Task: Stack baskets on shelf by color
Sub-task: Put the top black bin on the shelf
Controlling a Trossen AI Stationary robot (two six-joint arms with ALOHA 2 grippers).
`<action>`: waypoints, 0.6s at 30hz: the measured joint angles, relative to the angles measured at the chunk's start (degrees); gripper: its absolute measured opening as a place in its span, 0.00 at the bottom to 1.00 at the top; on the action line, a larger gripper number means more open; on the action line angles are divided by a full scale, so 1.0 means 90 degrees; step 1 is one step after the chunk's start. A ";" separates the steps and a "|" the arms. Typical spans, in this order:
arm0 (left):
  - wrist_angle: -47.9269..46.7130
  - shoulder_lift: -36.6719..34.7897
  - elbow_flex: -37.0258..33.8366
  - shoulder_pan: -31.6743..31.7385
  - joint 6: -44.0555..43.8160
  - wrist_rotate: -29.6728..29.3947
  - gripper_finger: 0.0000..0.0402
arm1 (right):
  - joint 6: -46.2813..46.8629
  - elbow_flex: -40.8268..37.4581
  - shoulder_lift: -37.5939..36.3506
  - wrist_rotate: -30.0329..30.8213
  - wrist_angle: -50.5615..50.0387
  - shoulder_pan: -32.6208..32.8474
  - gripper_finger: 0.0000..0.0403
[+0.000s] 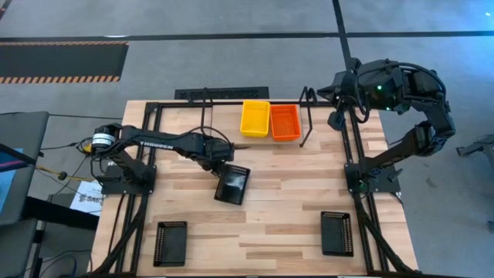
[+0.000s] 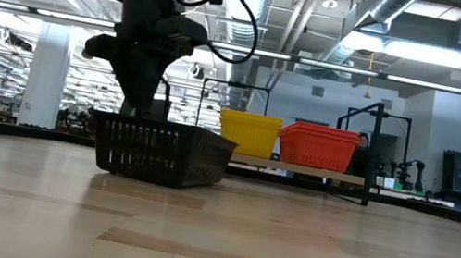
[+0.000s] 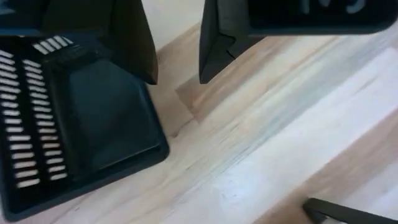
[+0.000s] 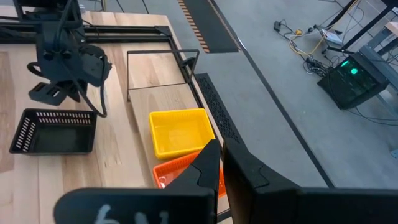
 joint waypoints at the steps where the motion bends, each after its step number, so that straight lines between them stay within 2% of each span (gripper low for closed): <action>1: 0.0020 0.0000 -0.0001 -0.0011 -0.0106 0.0001 0.28 | 0.0000 0.0000 0.0000 -0.0002 0.0000 0.0000 0.10; 10: 0.0023 0.0000 -0.0002 -0.0154 -0.1236 -0.0031 0.47 | -0.0011 0.0000 0.0000 0.0000 -0.0032 0.0000 0.10; 14: 0.0054 0.0000 -0.0002 -0.0195 -0.1879 -0.0028 0.49 | -0.0022 0.0000 0.0000 0.0001 -0.0046 0.0000 0.10; 18: 0.0317 0.0000 -0.0005 -0.0301 -0.2041 -0.0076 0.49 | -0.0022 0.0000 0.0000 0.0000 -0.0048 0.0000 0.10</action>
